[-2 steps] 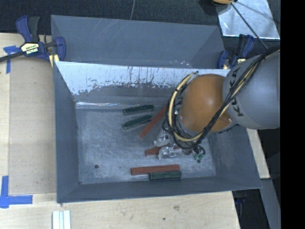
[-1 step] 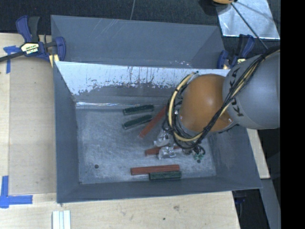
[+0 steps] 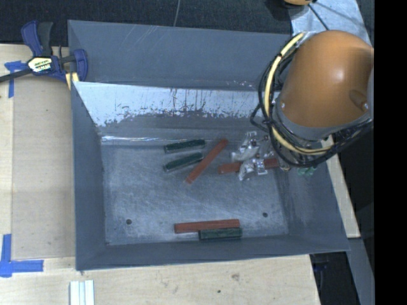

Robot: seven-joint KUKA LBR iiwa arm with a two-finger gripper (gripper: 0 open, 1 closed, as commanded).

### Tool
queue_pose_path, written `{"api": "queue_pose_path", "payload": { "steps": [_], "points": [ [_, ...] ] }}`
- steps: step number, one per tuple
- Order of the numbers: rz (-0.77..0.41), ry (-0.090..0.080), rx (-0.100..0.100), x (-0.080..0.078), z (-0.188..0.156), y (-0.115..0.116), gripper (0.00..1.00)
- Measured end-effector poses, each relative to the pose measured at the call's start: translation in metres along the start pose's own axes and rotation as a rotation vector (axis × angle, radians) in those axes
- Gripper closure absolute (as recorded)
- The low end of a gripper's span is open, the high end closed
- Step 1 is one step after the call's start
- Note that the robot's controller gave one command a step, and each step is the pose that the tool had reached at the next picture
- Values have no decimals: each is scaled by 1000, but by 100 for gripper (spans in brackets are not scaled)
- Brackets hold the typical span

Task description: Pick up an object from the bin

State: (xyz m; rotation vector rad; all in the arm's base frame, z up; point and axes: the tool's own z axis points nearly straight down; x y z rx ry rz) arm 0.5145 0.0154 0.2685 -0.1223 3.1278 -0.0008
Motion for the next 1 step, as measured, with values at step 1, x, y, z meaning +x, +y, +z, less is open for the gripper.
{"api": "queue_pose_path", "payload": {
  "steps": [1],
  "points": [
    [0, 4, 0, 0, 2, 0, 100]
  ]
}}
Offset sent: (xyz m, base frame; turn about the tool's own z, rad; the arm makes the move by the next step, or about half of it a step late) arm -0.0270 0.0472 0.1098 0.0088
